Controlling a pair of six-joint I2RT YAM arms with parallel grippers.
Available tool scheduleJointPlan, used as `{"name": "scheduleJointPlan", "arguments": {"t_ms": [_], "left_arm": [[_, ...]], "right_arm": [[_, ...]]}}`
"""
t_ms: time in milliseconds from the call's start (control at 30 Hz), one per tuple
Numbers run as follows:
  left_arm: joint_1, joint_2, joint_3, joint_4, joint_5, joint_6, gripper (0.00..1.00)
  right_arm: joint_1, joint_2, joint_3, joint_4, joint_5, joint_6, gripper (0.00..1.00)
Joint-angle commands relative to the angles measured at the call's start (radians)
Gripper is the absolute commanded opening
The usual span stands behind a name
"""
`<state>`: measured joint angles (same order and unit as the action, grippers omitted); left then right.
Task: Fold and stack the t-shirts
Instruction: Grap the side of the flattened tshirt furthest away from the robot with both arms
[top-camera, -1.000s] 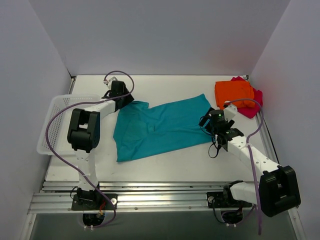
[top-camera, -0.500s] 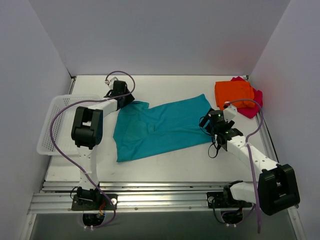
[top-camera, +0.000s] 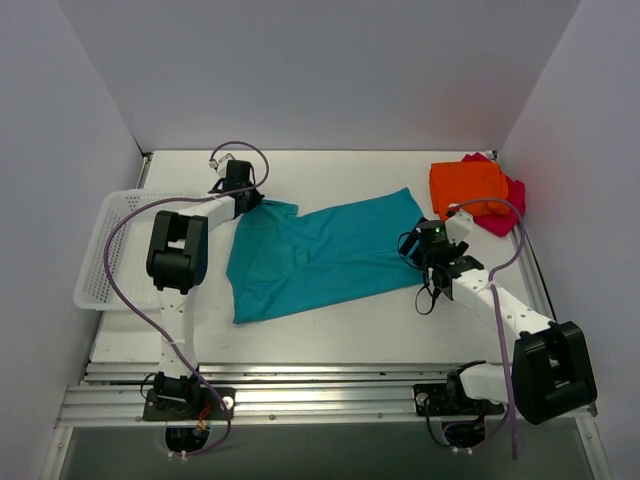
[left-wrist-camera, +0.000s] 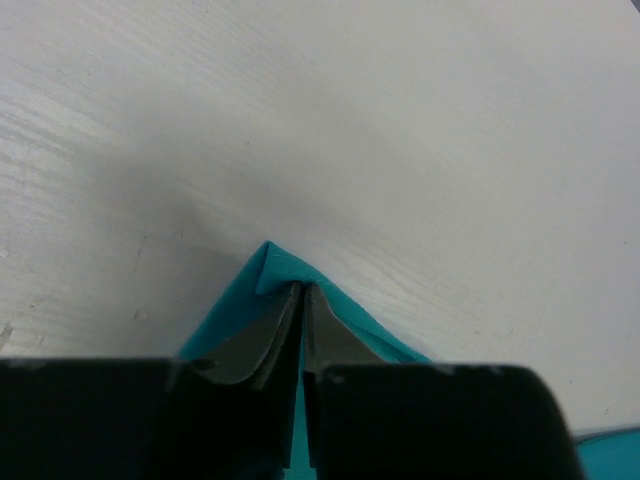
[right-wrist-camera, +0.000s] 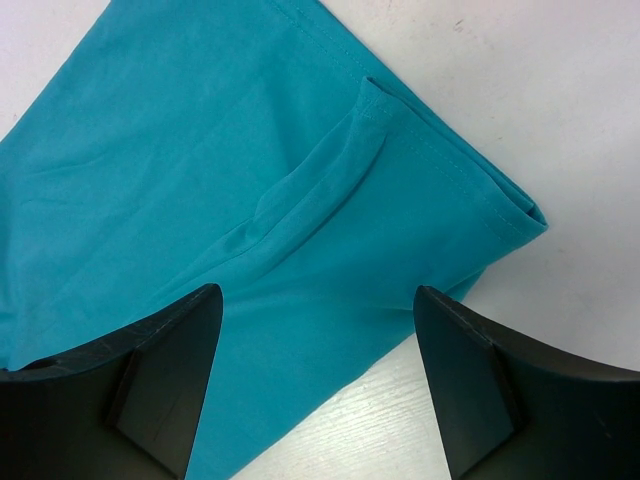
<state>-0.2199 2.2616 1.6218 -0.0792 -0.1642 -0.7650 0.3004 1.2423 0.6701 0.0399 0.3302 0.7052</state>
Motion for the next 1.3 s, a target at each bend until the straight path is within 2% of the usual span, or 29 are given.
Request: {"name": "scheduleJointPlan", "arguments": {"t_ms": [0,100,300,500,867,1000,1133,1267], "left_arm": [[0.010,0.024,0.058,0.002,0.003,0.001,0.08],[0.013,0.032,0.069,0.002,0.005,0.009,0.02],[0.016,0.009,0.076,0.035,0.011,0.049,0.02],[0.022,-0.089,0.041,0.062,0.020,0.075,0.02],[0.034,-0.258,-0.112,0.150,0.041,0.087,0.02],[0.033,-0.293,-0.172,0.156,0.054,0.084,0.02],[0.034,-0.304,-0.211,0.176,0.075,0.082,0.02],[0.036,-0.292,-0.215,0.183,0.106,0.089,0.02]], "right_arm": [[-0.010,0.019,-0.004,0.009,0.041,-0.009,0.72],[-0.012,0.026,-0.006,0.009,0.043,-0.007,0.72],[-0.012,0.022,-0.001,0.006,0.047,0.000,0.71],[-0.012,0.009,0.003,-0.003,0.061,0.008,0.70],[-0.009,0.012,-0.009,0.011,0.064,0.027,0.69],[-0.007,0.052,0.035,0.015,0.055,0.037,0.70],[-0.006,0.156,0.121,0.032,-0.022,0.046,0.75],[-0.004,0.275,0.274,0.092,-0.020,0.033,0.91]]}}
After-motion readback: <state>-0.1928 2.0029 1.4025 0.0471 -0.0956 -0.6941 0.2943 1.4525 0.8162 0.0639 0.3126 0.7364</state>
